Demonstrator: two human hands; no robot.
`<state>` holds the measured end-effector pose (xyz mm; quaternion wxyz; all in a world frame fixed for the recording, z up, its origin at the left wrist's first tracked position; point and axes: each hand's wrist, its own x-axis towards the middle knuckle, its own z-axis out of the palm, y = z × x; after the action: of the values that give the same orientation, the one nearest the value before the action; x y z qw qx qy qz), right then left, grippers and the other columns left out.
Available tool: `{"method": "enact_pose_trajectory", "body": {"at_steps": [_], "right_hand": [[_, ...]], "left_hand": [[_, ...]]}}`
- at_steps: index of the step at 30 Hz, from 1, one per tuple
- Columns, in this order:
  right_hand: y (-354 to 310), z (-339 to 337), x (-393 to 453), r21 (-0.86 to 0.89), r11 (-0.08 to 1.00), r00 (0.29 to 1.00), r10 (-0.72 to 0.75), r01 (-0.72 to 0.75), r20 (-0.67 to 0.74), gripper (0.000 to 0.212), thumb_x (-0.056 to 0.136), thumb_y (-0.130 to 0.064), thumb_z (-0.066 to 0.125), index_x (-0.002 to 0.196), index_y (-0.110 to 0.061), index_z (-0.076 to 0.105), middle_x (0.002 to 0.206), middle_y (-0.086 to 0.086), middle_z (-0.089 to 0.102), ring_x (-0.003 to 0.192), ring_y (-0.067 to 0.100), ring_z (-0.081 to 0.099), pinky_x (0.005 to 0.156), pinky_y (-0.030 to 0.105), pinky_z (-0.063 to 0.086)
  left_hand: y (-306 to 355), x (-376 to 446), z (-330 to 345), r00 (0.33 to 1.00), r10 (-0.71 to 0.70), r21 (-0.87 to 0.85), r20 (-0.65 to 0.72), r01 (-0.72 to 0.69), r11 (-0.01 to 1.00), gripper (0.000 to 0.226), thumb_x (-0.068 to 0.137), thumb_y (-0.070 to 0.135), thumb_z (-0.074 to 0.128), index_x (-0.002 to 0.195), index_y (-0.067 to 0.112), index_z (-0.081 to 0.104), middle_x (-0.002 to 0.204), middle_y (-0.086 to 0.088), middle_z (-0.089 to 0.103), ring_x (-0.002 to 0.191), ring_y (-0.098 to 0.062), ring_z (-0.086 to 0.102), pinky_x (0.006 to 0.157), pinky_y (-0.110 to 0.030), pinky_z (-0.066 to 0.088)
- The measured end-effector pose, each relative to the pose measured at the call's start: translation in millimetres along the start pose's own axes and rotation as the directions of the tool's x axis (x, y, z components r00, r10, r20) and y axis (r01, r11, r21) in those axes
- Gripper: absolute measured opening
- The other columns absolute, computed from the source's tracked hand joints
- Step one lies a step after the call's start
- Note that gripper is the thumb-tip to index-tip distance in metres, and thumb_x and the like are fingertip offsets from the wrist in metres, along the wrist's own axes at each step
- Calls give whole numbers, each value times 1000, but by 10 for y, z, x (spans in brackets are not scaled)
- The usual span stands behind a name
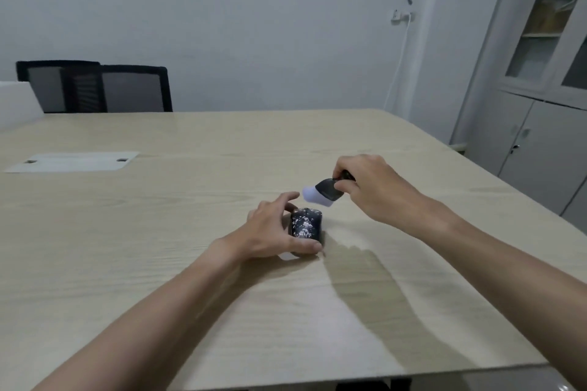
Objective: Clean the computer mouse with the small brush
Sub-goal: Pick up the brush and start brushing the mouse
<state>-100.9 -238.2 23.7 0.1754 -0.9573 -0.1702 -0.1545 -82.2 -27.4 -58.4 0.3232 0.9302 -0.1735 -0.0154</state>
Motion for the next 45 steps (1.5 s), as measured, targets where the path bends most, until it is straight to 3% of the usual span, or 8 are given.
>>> {"method": "enact_pose_trajectory", "body": {"at_steps": [6,13,23,27,32,36,40,45], "right_hand": [[-155,182,39,-11,993,993,-113,114,31,5,95,-20,58,97,-17,62,96,6,62,92,31,58,85,47,48],[-165,249,-7,-82,980,983,-181,184,38,6,96,-16,59,101,-15,62,99,4,62,93,29,59,86,43,47],[42,20,-99,-88,977,971,-178,193,158,20,88,6,57,91,-13,64,94,1,59,88,26,58,81,42,50],[93,-8,-38,-43,980,978,-190,194,84,17,88,3,60,91,-13,65,92,0,60,88,24,57,80,42,49],[61,140,77,54,975,976,-216,217,-15,11,89,-6,65,92,-16,66,90,-1,62,88,22,57,81,41,48],[118,194,59,62,966,960,-258,253,105,16,85,5,64,89,-10,66,87,-4,59,84,20,56,78,35,48],[223,92,127,55,974,957,-227,221,183,21,83,9,65,88,-11,70,82,-14,57,83,16,58,75,28,48],[249,168,280,126,979,986,-163,158,34,14,87,2,65,91,-10,70,88,-1,65,85,19,57,75,30,46]], "left_hand": [[-150,-30,60,992,27,-5,-120,-27,1000,107,45,82,70,138,43,38,120,17,57,118,-15,45,110,-44,31],[-114,-41,61,994,3,-14,-113,-5,1000,121,43,82,65,149,34,31,117,20,47,122,-9,38,105,-34,23],[-118,-54,30,996,28,-22,-83,-30,999,119,46,81,65,150,33,29,141,5,55,134,-14,45,102,-30,21],[-147,-59,36,996,43,-34,-73,-45,998,114,51,79,67,149,36,29,147,2,50,138,-15,43,112,-36,25],[-145,-57,55,990,16,-42,-142,-22,999,116,50,82,65,149,33,32,125,11,51,127,-16,46,113,-44,31],[-129,-74,38,988,31,-34,-149,-37,999,111,54,73,61,151,29,31,121,9,51,116,-13,43,107,-35,28],[-123,-92,41,986,31,-34,-163,-37,999,92,67,51,61,150,28,31,118,7,50,120,-20,45,108,-37,27],[-161,-33,91,970,36,-16,-239,-41,999,93,69,63,71,147,29,35,113,4,56,111,-18,51,106,-39,34]]}}
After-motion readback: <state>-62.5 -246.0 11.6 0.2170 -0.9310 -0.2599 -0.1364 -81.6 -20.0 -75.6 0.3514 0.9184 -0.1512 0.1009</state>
